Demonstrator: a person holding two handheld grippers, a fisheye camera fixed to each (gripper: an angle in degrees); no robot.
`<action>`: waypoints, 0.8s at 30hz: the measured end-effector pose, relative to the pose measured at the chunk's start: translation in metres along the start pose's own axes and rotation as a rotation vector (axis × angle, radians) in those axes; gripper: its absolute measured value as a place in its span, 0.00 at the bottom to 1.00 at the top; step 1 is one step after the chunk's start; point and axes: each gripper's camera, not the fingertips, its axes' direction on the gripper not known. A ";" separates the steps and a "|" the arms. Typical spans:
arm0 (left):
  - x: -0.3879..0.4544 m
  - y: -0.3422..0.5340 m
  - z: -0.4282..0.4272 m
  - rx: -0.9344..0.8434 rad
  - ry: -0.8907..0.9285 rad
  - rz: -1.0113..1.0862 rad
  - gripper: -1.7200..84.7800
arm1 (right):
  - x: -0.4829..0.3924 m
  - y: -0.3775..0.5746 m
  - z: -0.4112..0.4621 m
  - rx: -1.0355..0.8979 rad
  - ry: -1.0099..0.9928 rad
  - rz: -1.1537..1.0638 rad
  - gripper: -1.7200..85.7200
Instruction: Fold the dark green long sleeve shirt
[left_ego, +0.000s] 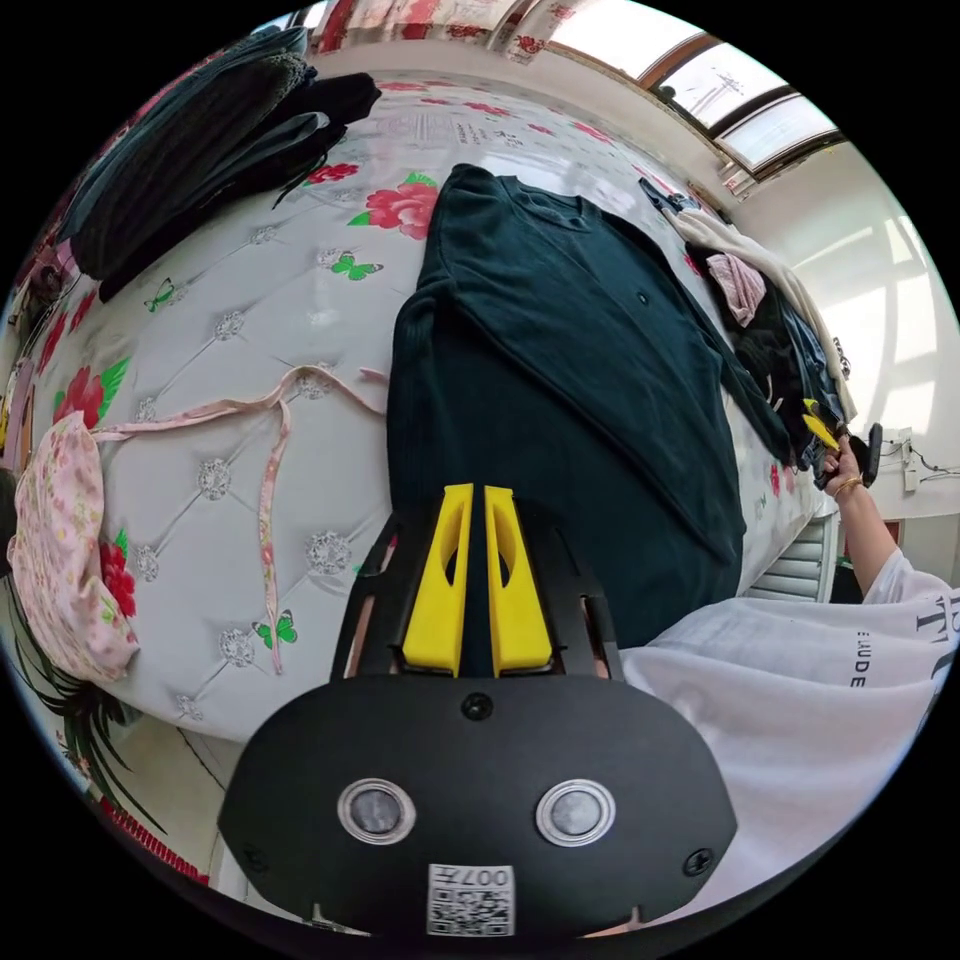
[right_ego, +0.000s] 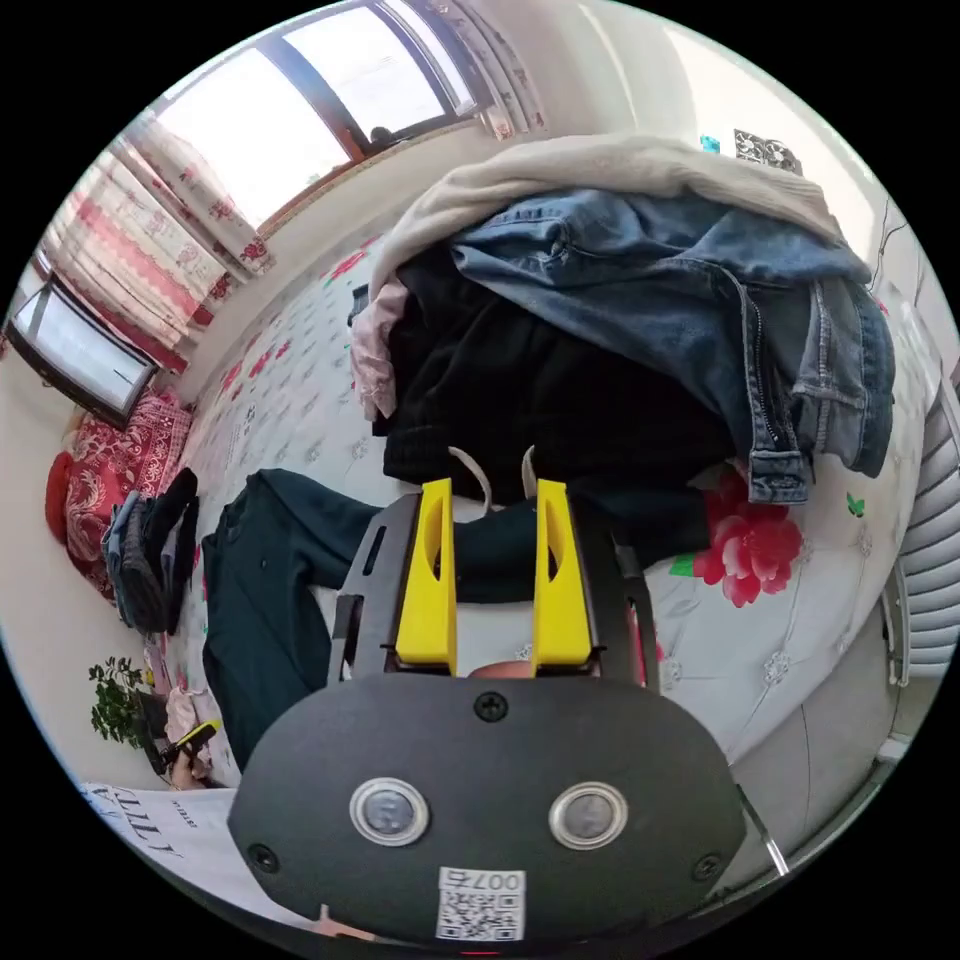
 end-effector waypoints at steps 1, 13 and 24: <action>-0.001 0.000 0.001 -0.016 -0.010 0.003 0.02 | 0.002 0.000 0.006 -0.006 0.001 0.020 0.14; 0.004 0.000 -0.004 -0.035 0.005 0.023 0.02 | -0.061 0.032 0.030 0.138 0.018 0.031 0.03; -0.006 0.011 -0.041 0.109 0.142 0.127 0.06 | -0.395 0.221 -0.105 0.504 -0.601 -0.746 0.04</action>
